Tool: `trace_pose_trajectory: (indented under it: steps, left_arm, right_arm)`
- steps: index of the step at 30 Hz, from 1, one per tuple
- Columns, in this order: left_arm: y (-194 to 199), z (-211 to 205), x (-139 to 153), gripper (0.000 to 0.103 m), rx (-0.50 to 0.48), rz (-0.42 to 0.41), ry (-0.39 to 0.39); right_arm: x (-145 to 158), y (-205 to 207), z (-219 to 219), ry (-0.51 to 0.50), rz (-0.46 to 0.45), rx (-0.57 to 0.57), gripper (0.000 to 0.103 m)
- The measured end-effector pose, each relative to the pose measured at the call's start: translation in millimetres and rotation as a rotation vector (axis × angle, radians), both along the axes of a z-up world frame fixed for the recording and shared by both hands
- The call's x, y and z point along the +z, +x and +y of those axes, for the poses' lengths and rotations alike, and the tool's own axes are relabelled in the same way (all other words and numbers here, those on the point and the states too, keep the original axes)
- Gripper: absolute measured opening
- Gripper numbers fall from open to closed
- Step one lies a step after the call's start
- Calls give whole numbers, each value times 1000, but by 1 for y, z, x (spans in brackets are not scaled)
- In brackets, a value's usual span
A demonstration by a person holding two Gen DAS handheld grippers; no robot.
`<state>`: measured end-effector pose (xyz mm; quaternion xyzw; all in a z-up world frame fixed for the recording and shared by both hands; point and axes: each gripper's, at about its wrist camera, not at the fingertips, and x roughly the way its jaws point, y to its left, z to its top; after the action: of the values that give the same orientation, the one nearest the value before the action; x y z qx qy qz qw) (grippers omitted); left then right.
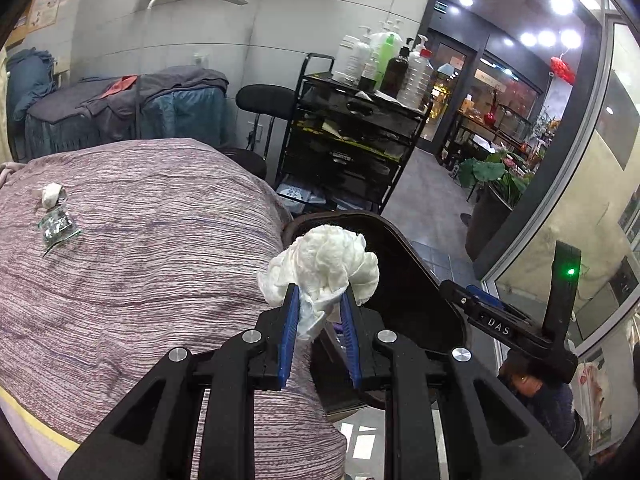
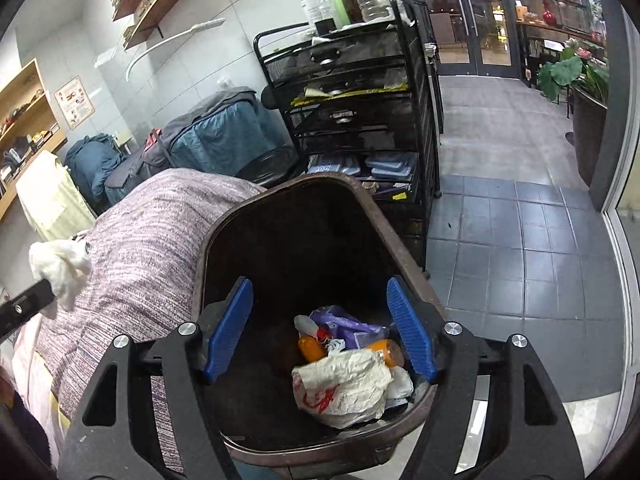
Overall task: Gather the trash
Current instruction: 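Carry paper bag and tissue to the brown bin and open both tools over it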
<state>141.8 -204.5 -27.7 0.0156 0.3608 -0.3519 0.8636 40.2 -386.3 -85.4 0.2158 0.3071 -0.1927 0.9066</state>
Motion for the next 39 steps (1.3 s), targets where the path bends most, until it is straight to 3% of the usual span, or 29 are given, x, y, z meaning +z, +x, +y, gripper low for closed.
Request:
trace_pose_trajectory:
  steps: [25,28,30,33,36,39]
  left_arm:
    - [2,-104,-31,22,-178,20,149]
    - [0,-109,-36,35,-199,20,165]
    - [-1,-111,-39,58,-199,11,175]
    - [-5,-112,-39,73,-203,-5,180]
    - [-6,-113,-39,84,-204,-20,186]
    - [-8,-109,-36,89,-204,-25,176]
  right_arm:
    - [11,-32,-33,10,-33,-112,74]
    - [10,-34,-36,15,-30,-119,74]
    - [10,-35,-37,15,-29,-123,74]
    - [10,-37,-39,15,-27,-127,74]
    - [11,-37,-39,15,-26,-128,74]
    - [12,-37,-38,13,-25,-124,76]
